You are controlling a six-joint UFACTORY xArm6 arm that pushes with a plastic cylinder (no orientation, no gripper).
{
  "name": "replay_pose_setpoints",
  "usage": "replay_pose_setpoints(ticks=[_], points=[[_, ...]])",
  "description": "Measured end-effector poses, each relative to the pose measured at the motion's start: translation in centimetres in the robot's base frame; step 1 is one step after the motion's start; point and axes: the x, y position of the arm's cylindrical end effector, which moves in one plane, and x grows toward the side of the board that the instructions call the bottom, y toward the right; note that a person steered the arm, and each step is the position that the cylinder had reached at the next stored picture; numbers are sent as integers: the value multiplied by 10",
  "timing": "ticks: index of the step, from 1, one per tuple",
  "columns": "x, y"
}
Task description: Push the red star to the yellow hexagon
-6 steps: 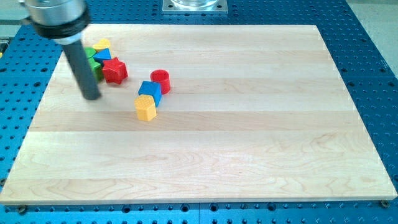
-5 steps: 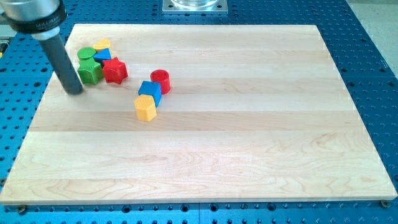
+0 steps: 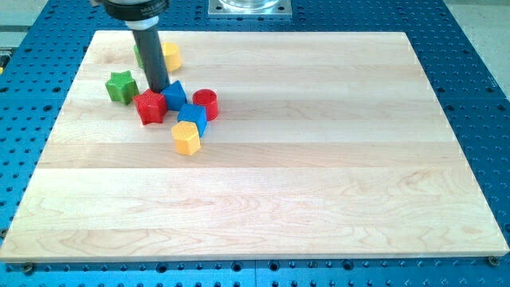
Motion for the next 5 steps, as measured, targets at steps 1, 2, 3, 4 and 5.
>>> replay_pose_setpoints(ticks=[1,2,3,4,5], points=[[-1,-52],[6,29],[9,18],[10,-31],[27,-43]])
